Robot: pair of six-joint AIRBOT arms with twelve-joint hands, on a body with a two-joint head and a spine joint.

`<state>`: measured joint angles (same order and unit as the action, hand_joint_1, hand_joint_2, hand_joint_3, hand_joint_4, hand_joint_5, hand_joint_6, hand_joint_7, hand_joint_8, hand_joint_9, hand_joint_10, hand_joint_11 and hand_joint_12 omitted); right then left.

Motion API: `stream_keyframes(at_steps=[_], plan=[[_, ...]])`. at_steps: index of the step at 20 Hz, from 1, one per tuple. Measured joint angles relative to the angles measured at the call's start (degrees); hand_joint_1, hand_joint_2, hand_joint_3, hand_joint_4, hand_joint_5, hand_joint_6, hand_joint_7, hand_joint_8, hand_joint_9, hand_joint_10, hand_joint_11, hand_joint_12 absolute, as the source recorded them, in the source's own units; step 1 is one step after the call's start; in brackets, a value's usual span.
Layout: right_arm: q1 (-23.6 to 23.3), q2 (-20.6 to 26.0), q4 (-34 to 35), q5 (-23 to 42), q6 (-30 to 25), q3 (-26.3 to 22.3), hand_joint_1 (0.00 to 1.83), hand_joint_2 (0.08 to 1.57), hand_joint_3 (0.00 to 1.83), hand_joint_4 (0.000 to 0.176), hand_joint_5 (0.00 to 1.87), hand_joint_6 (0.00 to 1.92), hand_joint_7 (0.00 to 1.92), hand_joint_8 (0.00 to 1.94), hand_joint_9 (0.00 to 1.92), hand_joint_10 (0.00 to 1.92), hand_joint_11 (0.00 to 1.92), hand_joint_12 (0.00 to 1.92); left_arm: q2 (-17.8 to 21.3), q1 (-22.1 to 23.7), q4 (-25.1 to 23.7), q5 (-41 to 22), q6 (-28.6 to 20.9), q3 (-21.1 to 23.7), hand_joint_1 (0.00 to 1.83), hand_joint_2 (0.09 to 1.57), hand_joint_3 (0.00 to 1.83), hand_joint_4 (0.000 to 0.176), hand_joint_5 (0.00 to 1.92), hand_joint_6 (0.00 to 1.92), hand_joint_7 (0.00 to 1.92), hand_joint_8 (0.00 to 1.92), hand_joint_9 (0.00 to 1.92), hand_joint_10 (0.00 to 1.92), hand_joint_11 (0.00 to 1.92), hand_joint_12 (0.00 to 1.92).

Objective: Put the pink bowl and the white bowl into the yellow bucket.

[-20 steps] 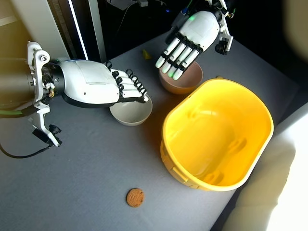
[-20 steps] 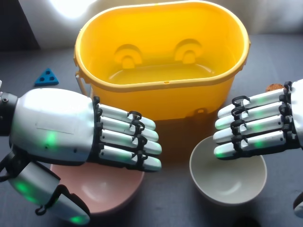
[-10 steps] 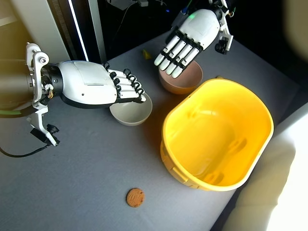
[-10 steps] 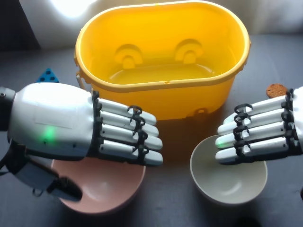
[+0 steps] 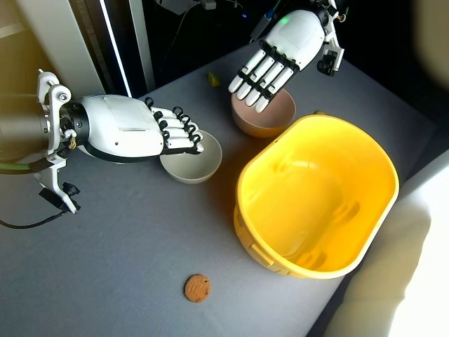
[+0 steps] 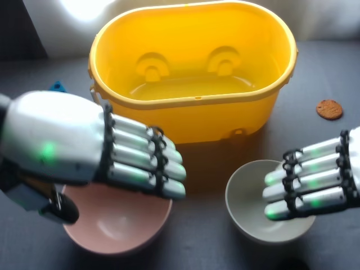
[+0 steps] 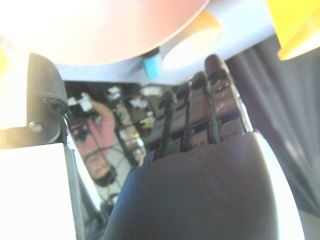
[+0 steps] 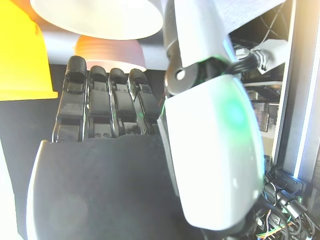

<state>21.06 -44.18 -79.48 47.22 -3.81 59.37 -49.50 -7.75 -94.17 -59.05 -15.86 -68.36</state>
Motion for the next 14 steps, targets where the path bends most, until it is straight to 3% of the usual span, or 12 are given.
stream_keyframes(at_steps=[1,3,4,5,6,10,14], plan=[[0.4,-0.2,-0.1,0.0,0.3,0.0,1.36,0.97,0.0,0.0,0.13,0.02,0.08,0.01,0.06,0.02,0.0,0.74,0.0,0.2,0.4,-0.6,-1.3,-1.2,1.26,1.01,0.0,0.0,0.11,0.02,0.06,0.01,0.05,0.01,0.0,0.46],[1.0,-0.2,-0.2,-0.2,0.7,0.0,1.31,0.97,0.0,0.0,0.14,0.01,0.08,0.0,0.06,0.01,0.0,0.71,0.0,0.9,-1.8,-1.4,-3.4,-3.0,1.22,1.03,0.01,0.0,0.09,0.0,0.04,0.0,0.04,0.0,0.0,0.45],[1.0,-0.3,-0.3,-0.5,0.9,0.0,1.31,0.96,0.0,0.0,0.16,0.01,0.08,0.0,0.06,0.0,0.0,0.73,0.1,1.2,-3.2,-2.2,-4.0,-3.1,1.29,1.01,0.0,0.0,0.12,0.01,0.06,0.01,0.05,0.01,0.0,0.48],[1.1,-0.4,-0.2,-1.0,0.9,0.0,1.33,0.94,0.0,0.0,0.2,0.02,0.11,0.01,0.08,0.01,0.0,0.86,0.1,1.7,-5.0,-4.2,-5.0,-3.1,1.24,1.02,0.0,0.0,0.09,0.0,0.03,0.0,0.02,0.0,0.0,0.44],[1.1,-0.6,0.0,-1.2,0.9,0.0,1.35,0.95,0.0,0.0,0.17,0.0,0.09,0.0,0.08,0.01,0.0,0.89,0.1,1.7,-5.4,-5.2,-5.2,-3.1,1.31,1.0,0.0,0.0,0.11,0.01,0.03,0.0,0.03,0.0,0.0,0.46],[1.6,-1.0,-1.1,-2.3,1.2,0.0,1.32,0.97,0.0,0.0,0.12,0.0,0.08,0.0,0.06,0.0,0.0,0.76,0.4,1.8,-5.1,-6.5,-6.6,-6.2,1.27,0.99,0.0,0.0,0.15,0.0,0.08,0.0,0.08,0.01,0.0,0.51],[1.7,-1.8,-0.5,-3.2,2.6,0.0,1.31,0.98,0.0,0.0,0.1,0.0,0.08,0.0,0.07,0.0,0.0,0.81,0.4,1.4,-5.0,-7.9,-6.8,-6.5,1.29,0.98,0.0,0.0,0.1,0.0,0.08,0.0,0.07,0.0,0.0,0.53]])
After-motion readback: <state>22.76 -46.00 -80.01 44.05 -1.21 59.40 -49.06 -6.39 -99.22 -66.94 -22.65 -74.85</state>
